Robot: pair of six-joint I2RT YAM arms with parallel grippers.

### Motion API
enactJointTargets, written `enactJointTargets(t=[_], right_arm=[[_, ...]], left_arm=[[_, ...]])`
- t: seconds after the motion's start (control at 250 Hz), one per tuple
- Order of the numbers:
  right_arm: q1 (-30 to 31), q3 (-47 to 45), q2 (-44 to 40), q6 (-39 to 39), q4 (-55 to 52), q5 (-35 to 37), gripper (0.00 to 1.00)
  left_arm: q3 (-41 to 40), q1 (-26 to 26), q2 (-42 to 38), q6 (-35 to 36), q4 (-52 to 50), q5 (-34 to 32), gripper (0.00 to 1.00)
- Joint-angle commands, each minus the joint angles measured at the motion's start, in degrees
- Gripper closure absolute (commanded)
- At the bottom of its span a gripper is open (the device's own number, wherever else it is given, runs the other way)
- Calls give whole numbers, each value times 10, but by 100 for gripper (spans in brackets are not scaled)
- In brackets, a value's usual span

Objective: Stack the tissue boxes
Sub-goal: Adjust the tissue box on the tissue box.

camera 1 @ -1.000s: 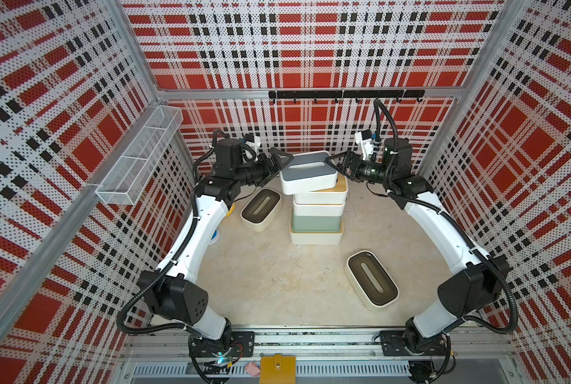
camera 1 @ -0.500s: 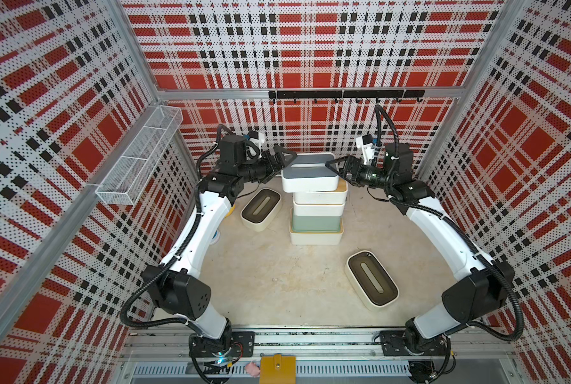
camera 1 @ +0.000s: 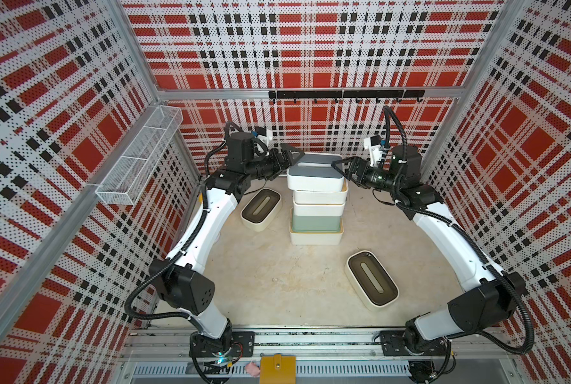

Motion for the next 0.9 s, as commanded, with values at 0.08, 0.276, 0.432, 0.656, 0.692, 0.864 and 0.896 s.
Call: enactJointTargets(t=[0.08,0.276,0.432,0.656,0.692,0.864,0.896], right_arm=[[2,2,-9,-2,24,-17,0],[1,3,-9,1,25,-17,0],[1,1,-16,2,24,-16,0],[1,-14,-28,19,41,-22,0],[2,-15,-28,20,41,-23,0],[2,-23,-37,19,41,-18,0],[2,-23,-37,19,40,-17,0]], left_arm=[[28,-31,13,2,9,34,0],[28,-40,7,13,-5,25,1],[22,-44,-2,15,-8,23,1],[14,-48,-12,16,-9,21,1],[14,-50,-13,16,-9,21,1],[9,-52,-20,18,-13,19,1],[7,-53,-22,19,-13,19,1]])
